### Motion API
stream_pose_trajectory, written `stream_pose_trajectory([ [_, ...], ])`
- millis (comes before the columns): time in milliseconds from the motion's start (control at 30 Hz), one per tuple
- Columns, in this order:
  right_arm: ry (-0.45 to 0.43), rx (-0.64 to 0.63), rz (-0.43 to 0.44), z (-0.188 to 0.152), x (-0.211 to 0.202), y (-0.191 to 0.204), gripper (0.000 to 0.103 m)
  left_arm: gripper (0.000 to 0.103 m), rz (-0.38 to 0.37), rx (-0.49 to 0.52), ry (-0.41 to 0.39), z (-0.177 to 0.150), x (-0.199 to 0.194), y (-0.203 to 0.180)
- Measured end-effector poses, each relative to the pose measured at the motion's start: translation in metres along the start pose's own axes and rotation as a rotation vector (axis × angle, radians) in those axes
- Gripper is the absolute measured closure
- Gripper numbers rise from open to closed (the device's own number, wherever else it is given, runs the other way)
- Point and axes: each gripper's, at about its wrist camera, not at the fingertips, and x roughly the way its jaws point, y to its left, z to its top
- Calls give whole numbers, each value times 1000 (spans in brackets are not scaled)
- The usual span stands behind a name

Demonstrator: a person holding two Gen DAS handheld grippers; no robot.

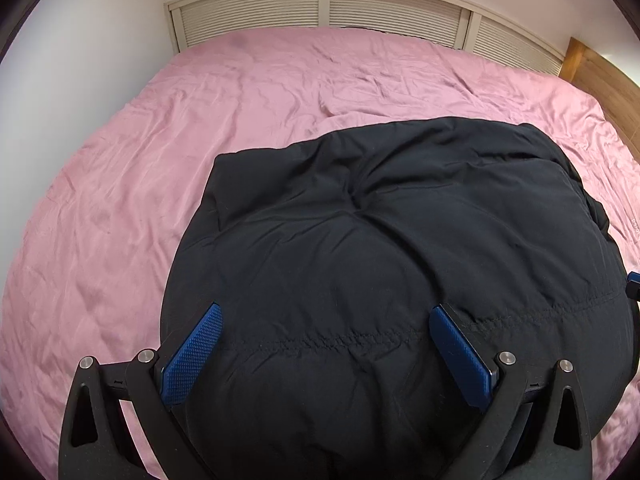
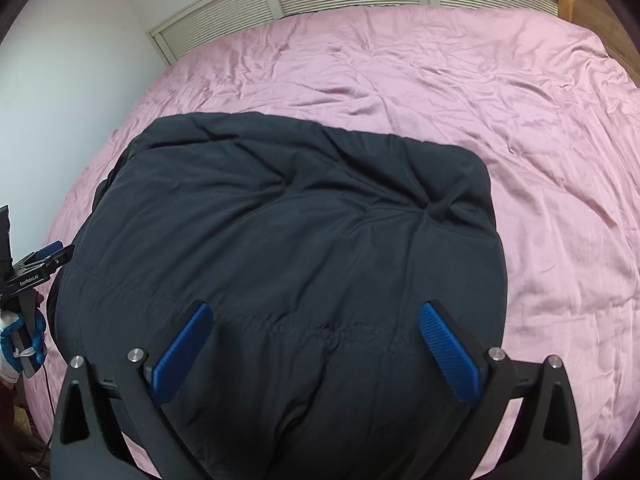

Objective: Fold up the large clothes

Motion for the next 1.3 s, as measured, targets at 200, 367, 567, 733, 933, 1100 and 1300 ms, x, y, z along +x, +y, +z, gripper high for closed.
stream_pose_trajectory([
  [200, 36, 39, 0, -20, 26, -4, 0, 1, -7, -21, 9, -16, 8, 3],
  [367, 34, 53, -2, -27, 30, -4, 0, 1, -3, -20, 3, -21, 8, 2],
  [567, 35, 62, -14, -33, 30, -2, 0, 1, 6, -19, 5, -28, 3, 2],
  [733, 39, 69, -19, -37, 29, -3, 0, 1, 16, -11, 8, -34, 1, 0],
  [933, 41, 69, -30, -44, 29, -5, 0, 1, 24, -7, 10, -42, -2, -3],
  [1100, 46, 77, -49, -49, 26, -11, 0, 1, 33, -3, 16, -47, -7, -3],
  [1300, 41, 90, -107, -58, 8, -24, 0, 1, 17, -6, -18, -57, -31, 1],
])
